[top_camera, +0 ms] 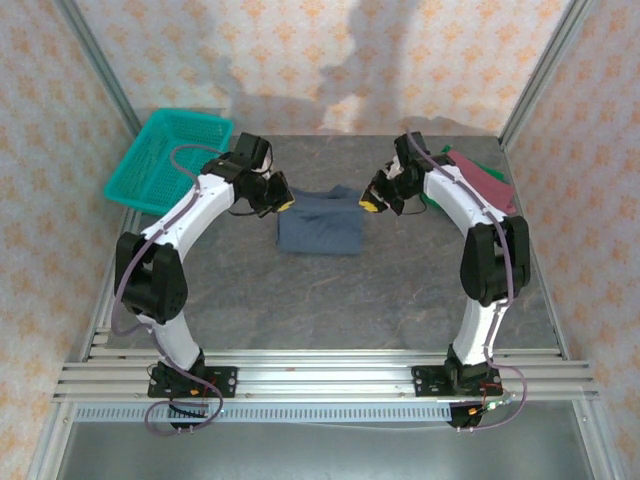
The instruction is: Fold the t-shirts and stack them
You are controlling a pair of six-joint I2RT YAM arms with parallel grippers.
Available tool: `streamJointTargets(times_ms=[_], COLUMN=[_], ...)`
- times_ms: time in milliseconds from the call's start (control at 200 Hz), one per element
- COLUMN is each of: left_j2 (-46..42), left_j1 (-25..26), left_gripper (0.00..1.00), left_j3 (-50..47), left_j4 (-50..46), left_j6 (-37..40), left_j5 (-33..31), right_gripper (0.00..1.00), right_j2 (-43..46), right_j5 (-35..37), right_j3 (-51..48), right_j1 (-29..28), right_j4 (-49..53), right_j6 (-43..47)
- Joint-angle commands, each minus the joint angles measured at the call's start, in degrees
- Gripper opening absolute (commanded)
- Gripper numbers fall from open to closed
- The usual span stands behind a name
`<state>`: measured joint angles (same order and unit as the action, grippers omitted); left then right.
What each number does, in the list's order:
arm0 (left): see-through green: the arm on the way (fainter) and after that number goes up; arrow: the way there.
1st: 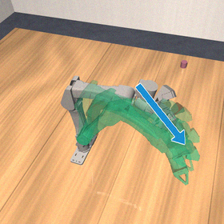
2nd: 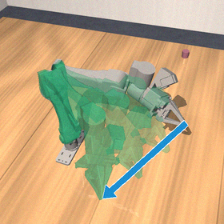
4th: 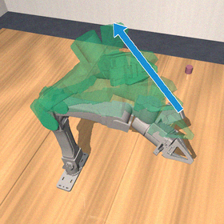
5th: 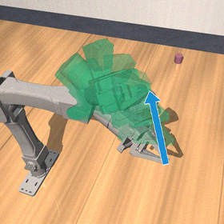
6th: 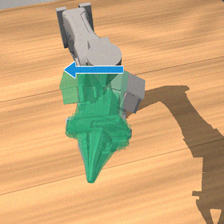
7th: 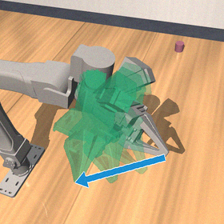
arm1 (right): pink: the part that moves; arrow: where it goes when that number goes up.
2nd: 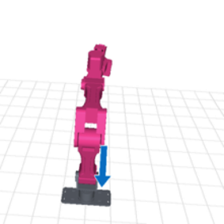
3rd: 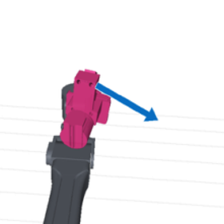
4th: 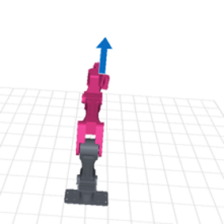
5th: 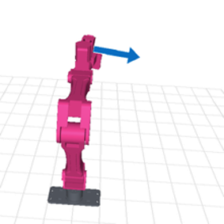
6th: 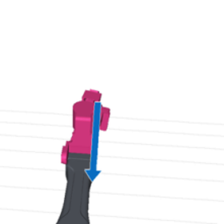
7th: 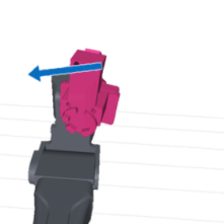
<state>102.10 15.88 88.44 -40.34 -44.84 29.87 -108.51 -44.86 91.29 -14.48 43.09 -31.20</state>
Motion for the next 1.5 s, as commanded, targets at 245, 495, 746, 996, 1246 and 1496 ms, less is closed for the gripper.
streamJointTargets(times_ms=[245, 495, 746, 996, 1246, 1496], left_j2=[15.6, 31.6, 25.2, -11.3, -29.2, -44.9], left_j1=[-3.6, -6.2, -7.6, -7.3, -6.8, -6.2], left_gripper=[0.0, 0.51, 0.69, 0.9, 0.92, 0.96], left_j3=[12.9, 42.5, 62.9, 14.1, -18.1, -31.3], left_j4=[-3.0, -11.8, -18.6, 3.5, 13.7, 9.4], left_j6=[3.5, 0.6, 1.3, 9.3, 11.7, 13.9], left_j5=[0.2, -2.7, -12.8, -16.9, -15.5, -20.5], right_gripper=[0.0, 0.44, 0.65, 0.89, 0.98, 1.0], right_j2=[-11.8, -26.7, -24.6, 2.3, -4.0, -17.0], right_j5=[1.9, 5.2, 5.6, 12.8, 9.9, 10.6], right_j3=[10.8, 35.5, 53.0, 7.0, 1.3, 12.7], right_j1=[2.6, 5.5, 5.7, 5.1, 4.2, 2.0], right_j4=[2.4, 2.4, 16.7, 2.6, -4.0, -2.5], right_j6=[0.8, -4.1, 7.0, 14.4, 14.7, 14.7])
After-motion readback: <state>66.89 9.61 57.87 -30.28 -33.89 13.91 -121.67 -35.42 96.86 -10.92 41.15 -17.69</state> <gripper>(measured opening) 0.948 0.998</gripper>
